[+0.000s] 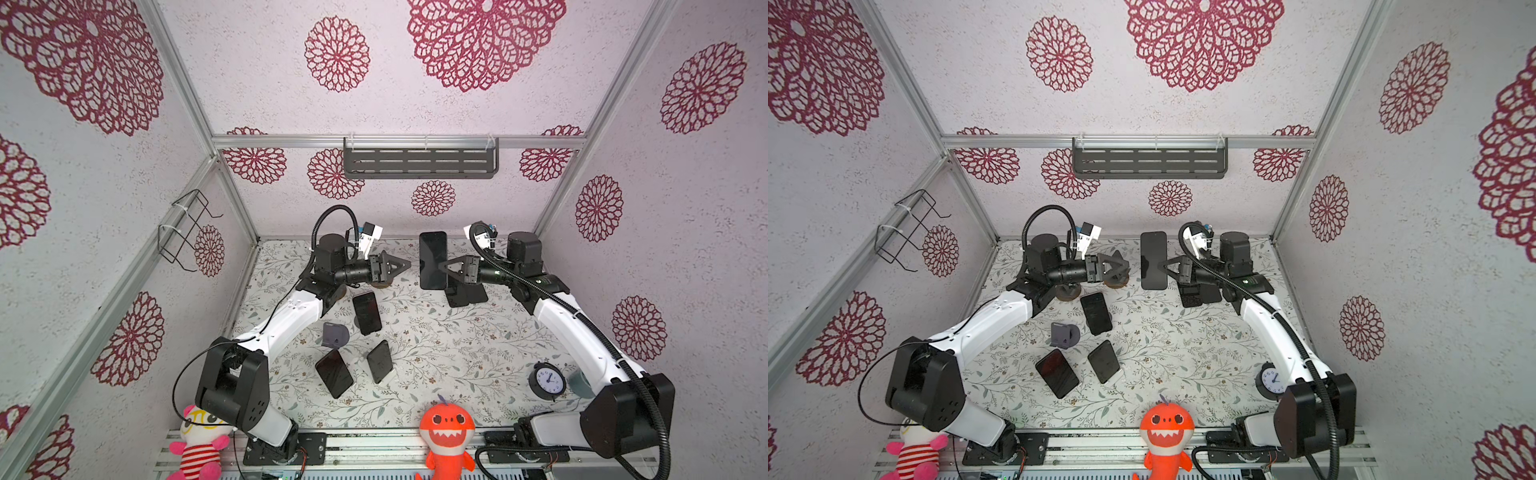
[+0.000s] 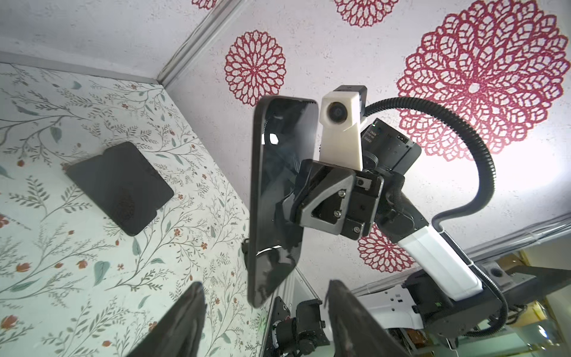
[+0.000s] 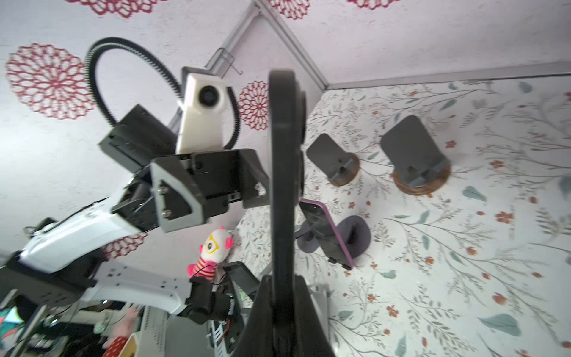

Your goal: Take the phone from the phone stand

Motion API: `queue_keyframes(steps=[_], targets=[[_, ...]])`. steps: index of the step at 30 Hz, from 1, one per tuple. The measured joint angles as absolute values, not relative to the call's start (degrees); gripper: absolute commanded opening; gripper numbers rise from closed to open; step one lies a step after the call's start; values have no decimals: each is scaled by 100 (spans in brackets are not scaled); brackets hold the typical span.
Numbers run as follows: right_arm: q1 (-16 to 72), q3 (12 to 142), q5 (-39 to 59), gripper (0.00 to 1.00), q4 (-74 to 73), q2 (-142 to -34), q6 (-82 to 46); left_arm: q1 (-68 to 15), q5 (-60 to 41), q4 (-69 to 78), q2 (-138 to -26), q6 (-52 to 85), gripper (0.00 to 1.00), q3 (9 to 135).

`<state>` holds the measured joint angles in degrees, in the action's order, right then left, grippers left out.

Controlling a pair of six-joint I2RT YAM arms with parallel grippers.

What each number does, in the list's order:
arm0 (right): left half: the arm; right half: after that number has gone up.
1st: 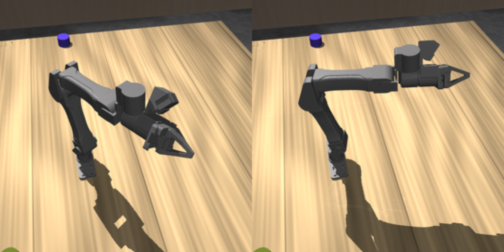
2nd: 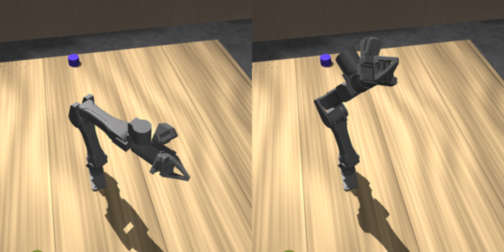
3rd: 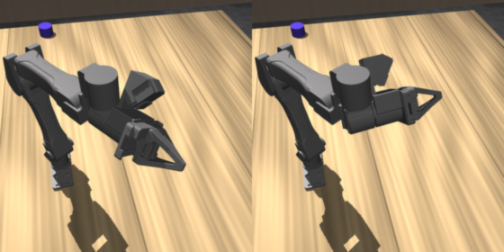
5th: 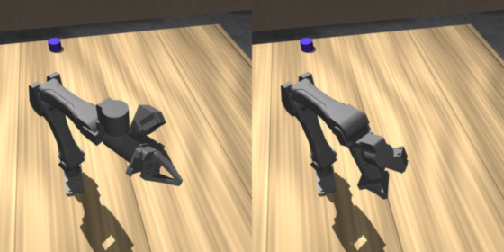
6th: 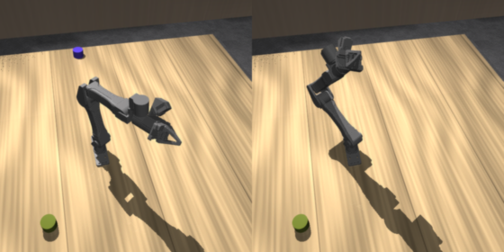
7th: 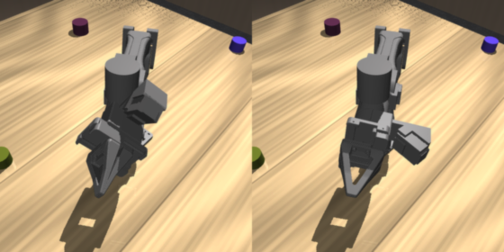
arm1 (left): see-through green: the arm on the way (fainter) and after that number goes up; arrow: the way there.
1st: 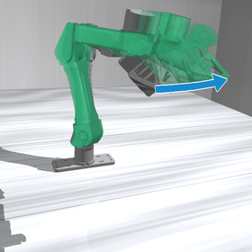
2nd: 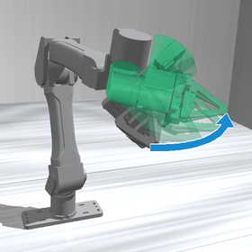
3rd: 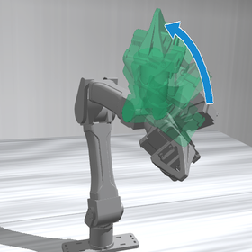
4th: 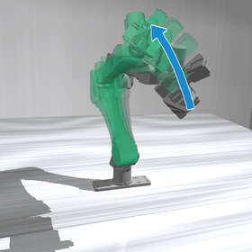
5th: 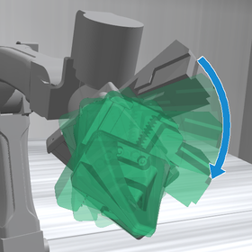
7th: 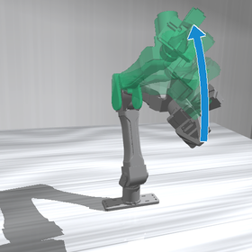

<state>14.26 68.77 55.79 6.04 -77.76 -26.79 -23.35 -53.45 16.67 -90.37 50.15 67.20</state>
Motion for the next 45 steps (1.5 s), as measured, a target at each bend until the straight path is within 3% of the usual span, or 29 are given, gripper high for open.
queue_keyframes(steps=[12, 23, 27, 34, 39, 45], targets=[[1557, 6879, 6278, 5, 381, -7846, -2812, -2499, -5651, 2261, -9166, 5081, 48, 6777], [1649, 6963, 6604, 10, 211, -8136, -2746, -2637, -5666, 2547, -9319, 5280, 5, 6812], [1634, 6989, 6648, 37, 169, -8195, -2646, -2657, -5662, 2554, -9323, 5299, 3, 6860], [1643, 7046, 6552, 59, 244, -8239, -2526, -2687, -5419, 2265, -9391, 5168, 0, 6888], [1621, 7196, 6055, 66, 611, -8239, -2303, -2687, -5078, 1859, -9393, 5057, 0, 6997], [1347, 7240, 5068, 63, 1192, -8112, -1957, -2755, -4191, 727, -9649, 4777, 0, 7710]])
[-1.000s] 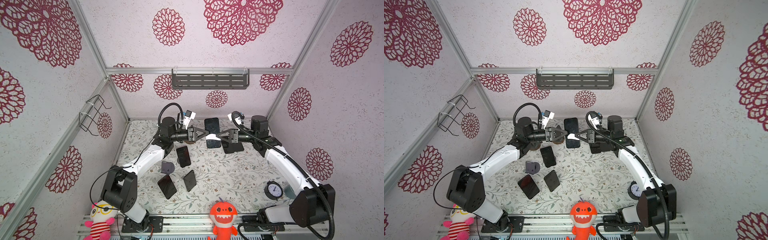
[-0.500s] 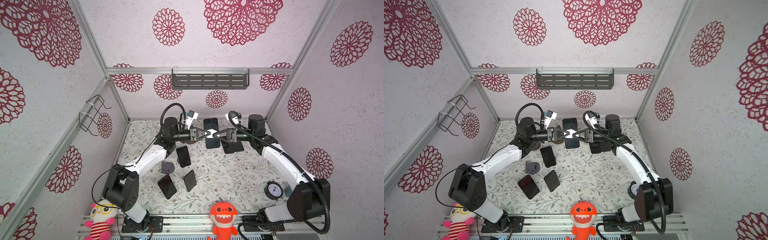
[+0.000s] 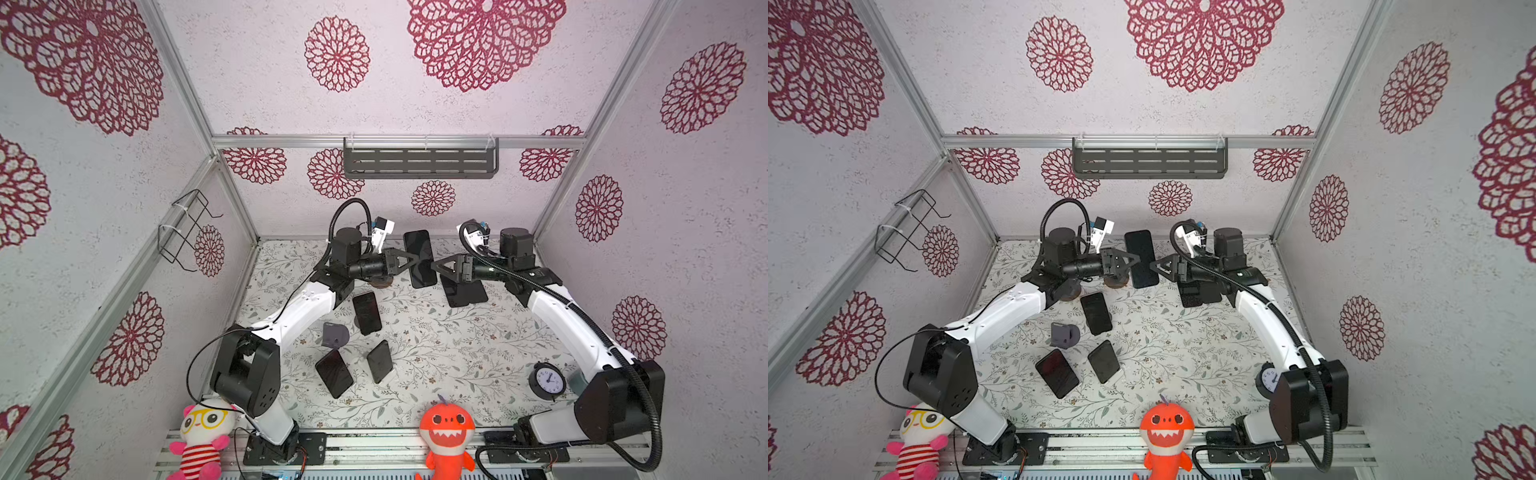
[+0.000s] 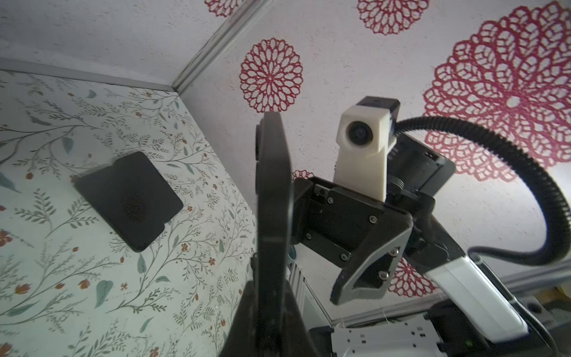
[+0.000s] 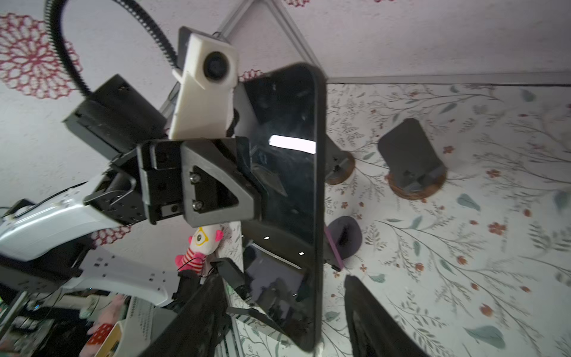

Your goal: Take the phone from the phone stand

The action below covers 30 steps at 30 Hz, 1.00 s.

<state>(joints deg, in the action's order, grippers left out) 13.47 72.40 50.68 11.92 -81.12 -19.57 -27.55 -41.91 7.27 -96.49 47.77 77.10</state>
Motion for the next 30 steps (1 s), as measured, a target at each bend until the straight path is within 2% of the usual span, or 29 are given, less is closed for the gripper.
queue_keyframes(steps=[10, 18, 30], targets=[[497, 6731, 3701, 63, 2178, -7526, -1409, -3468, -2386, -1817, -11026, 4237, 0, 9791], [73, 6239, 3120, 63, 2534, -7413, -1127, -3752, -1822, -3026, -12433, 4296, 0, 11074], [14, 5502, 3048, 63, 2432, -7133, -1103, -3750, -1306, -3809, -13778, 4676, 0, 12488]])
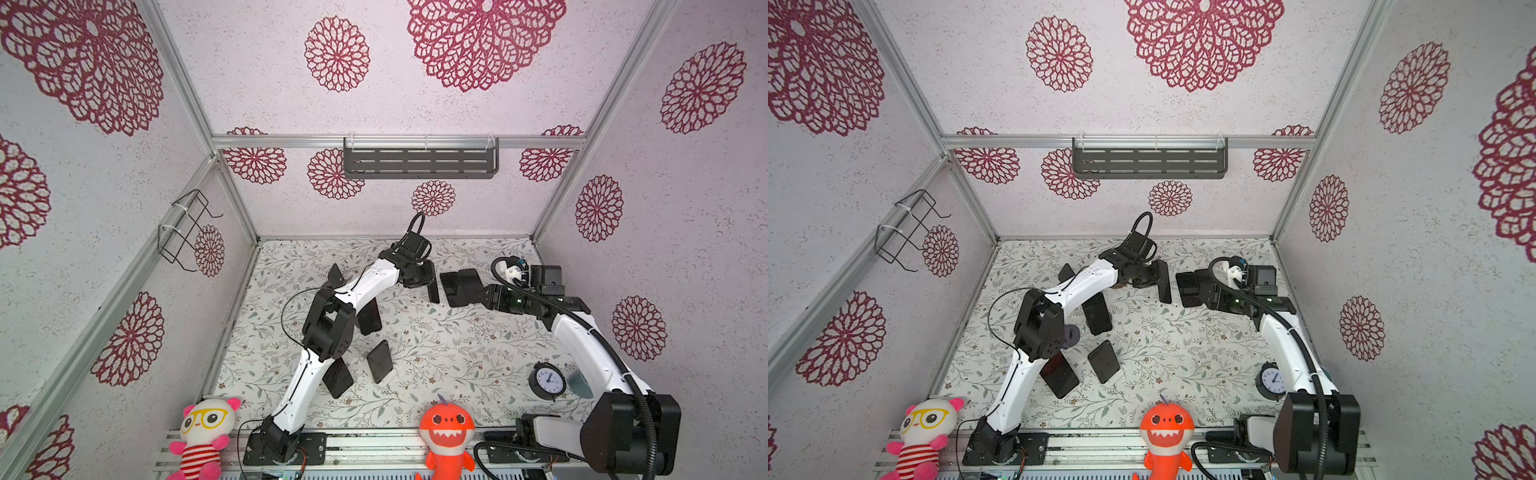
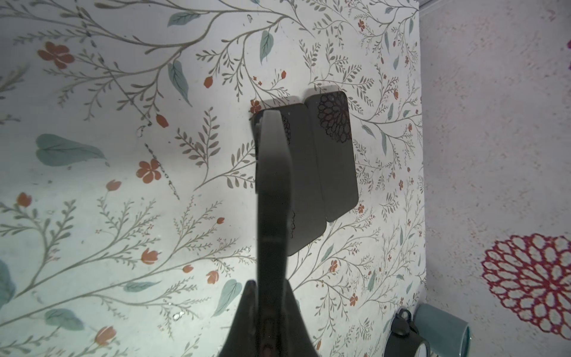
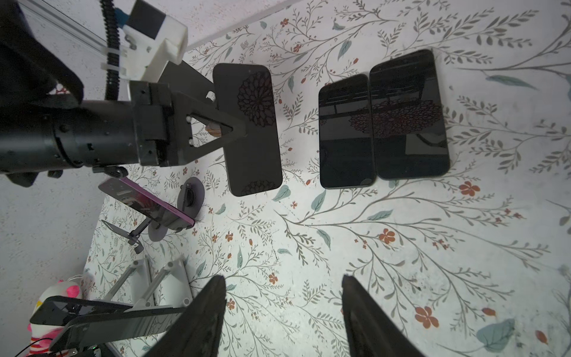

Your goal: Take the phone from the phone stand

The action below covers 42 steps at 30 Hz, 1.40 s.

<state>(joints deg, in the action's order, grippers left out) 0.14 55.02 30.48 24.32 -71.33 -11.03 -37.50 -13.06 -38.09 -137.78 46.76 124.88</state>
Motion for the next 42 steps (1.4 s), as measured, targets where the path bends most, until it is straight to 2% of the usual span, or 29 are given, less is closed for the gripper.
queue_keyframes(steps=[19, 33, 34, 36, 37, 42], targets=[[14, 5153, 2985, 63, 2078, -6960, -1116, -3728, -1627, -3710, -14632, 5749, 0, 13063], [14, 4947, 2685, 63, 1806, -6976, -1114, -3658, -1879, -3452, -14886, 5881, 17, 13222], [12, 4945, 2602, 61, 1765, -7004, -1114, -3658, -1863, -3433, -14899, 5878, 18, 13222], [-5, 4947, 2386, 37, 1592, -7142, -1155, -3640, -1859, -3382, -14934, 5878, 18, 13214], [-27, 4947, 2294, 30, 1490, -7231, -1142, -3625, -1861, -3363, -14953, 5876, 18, 13211], [-213, 4950, 1962, 28, 725, -7996, -1363, -3529, -1918, -3194, -15050, 5876, 19, 13205]])
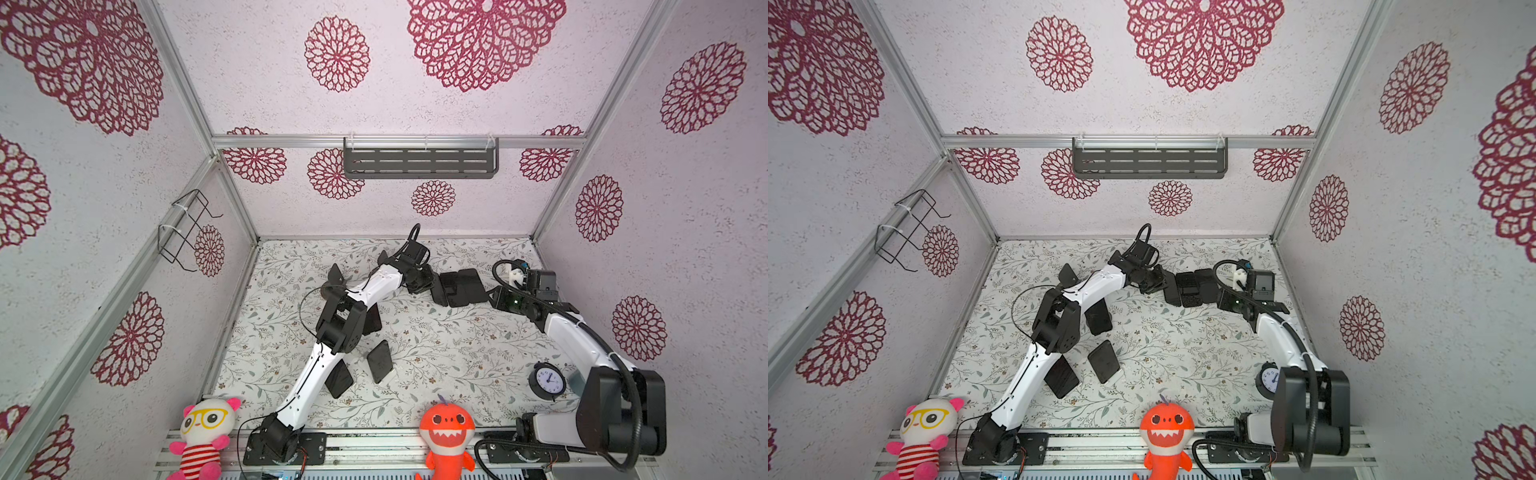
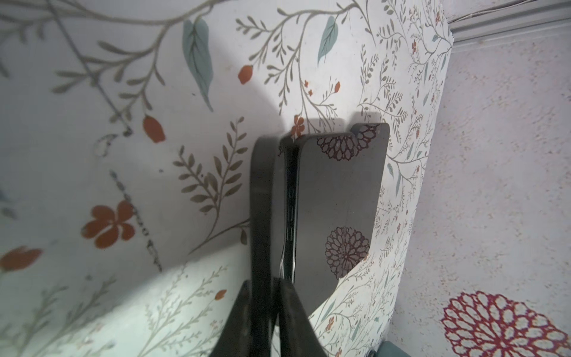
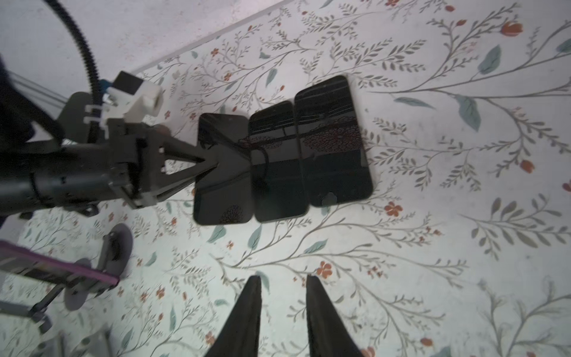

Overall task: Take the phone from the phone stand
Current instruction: 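Lower the phone flat beside the others with the left gripper while the right arm withdraws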

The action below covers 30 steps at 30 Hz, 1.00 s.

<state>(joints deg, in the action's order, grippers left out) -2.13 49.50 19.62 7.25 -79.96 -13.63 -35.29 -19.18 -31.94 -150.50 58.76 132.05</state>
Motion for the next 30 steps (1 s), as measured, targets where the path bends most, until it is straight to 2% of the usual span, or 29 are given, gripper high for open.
queue_keyframes(steps=[7, 13, 19, 24, 30], targets=[[-366, 5221, 1638, 26, -259, -9282, -1769, -3470, -2001, -3022, -15185, 5861, 24, 13205], [-491, 5596, 1358, 27, -770, -10256, -2034, -3439, -2051, -2912, -15290, 5854, 34, 13205], [-495, 5800, 1326, 27, -1017, -10825, -2261, -3433, -2102, -2838, -15290, 5791, 49, 13209], [-495, 5881, 1341, 26, -1033, -10936, -2438, -3415, -2167, -2746, -15279, 5693, 74, 13253], [-495, 6031, 1398, 20, -1094, -11135, -2777, -3395, -2200, -2687, -15246, 5566, 78, 13227]])
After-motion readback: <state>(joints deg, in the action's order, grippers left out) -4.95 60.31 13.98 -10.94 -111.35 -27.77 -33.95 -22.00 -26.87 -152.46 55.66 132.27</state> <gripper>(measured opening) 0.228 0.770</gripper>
